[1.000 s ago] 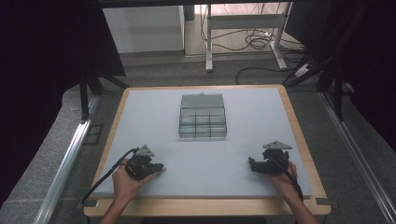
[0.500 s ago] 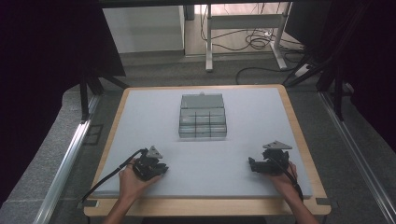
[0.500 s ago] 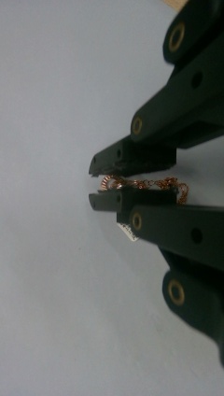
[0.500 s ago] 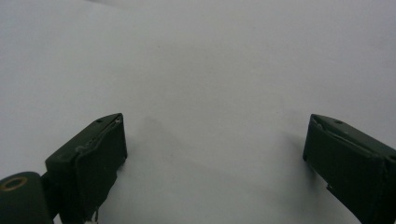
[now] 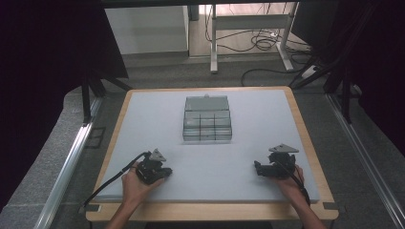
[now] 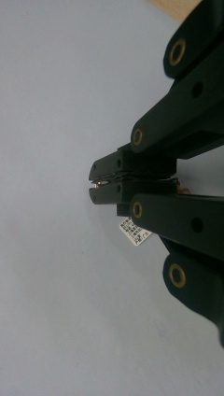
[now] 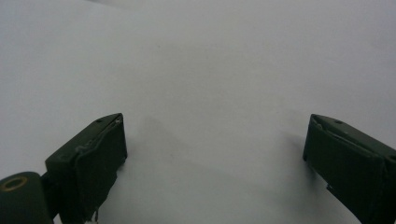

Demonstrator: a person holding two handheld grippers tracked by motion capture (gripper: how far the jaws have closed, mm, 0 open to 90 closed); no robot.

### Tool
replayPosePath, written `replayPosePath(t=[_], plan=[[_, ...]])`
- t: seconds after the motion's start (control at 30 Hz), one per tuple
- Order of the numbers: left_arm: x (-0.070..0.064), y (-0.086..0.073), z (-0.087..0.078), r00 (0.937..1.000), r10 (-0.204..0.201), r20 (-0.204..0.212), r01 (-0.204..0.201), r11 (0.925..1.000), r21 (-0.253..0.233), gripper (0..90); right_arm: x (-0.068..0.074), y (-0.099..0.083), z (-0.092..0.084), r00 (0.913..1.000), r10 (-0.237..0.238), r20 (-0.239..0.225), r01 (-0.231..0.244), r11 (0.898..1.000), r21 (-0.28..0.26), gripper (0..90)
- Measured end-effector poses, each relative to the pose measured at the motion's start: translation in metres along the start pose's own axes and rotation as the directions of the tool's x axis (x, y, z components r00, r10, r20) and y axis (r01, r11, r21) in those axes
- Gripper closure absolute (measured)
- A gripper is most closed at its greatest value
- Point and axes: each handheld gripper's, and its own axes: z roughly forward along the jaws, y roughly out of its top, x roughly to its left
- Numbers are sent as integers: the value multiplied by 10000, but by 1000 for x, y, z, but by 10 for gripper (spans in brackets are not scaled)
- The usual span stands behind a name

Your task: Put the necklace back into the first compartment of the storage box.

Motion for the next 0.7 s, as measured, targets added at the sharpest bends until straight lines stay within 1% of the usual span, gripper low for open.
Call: replayPosePath(t=[0.03,0.07,0.1,0.17,0.2,0.27,0.37,0.4,0.47,0.5,0.53,0.57,0.7], plan=[[0,0,-2,10000,-49,58,50,10000,-80,888,0,0,0,10000,2,-5,-2,10000,1,58],[1,0,-5,9998,-143,131,147,9995,-265,888,0,0,0,10000,-2,-7,2,10000,0,58],[1,0,-5,9998,-143,131,147,9995,-265,888,0,0,0,10000,-2,-7,2,10000,0,58],[2,0,-12,9994,-231,265,244,9983,-524,888,0,0,0,10000,-4,-10,4,10000,-1,58],[2,0,-12,9994,-231,265,244,9983,-524,888,0,0,0,10000,-4,-10,4,10000,-1,58],[3,0,-17,9990,-279,360,305,9969,-728,888,0,0,0,10000,-11,-9,11,10000,-2,58],[5,0,-25,9980,-426,471,475,9932,-1063,888,0,0,0,10000,-3,-10,3,10000,1,58],[8,0,-30,9971,-527,550,595,9895,-1314,888,0,0,0,10000,-3,-10,3,10000,-1,58],[8,0,-32,9967,-562,580,637,9885,-1369,888,0,0,0,10000,-4,-11,4,10000,0,58],[9,0,-35,9965,-600,582,679,9871,-1450,888,0,0,0,10000,-2,-9,2,10000,-1,58],[11,-1,-38,9959,-698,568,782,9839,-1607,888,0,0,0,10000,2,-10,-2,10000,-2,58],[11,-1,-38,9959,-698,568,782,9839,-1607,888,0,0,0,10000,2,-10,-2,10000,-2,58],[14,-1,-45,9950,-811,581,905,9789,-1831,888,0,0,0,10000,1,-15,-1,10000,0,58]])
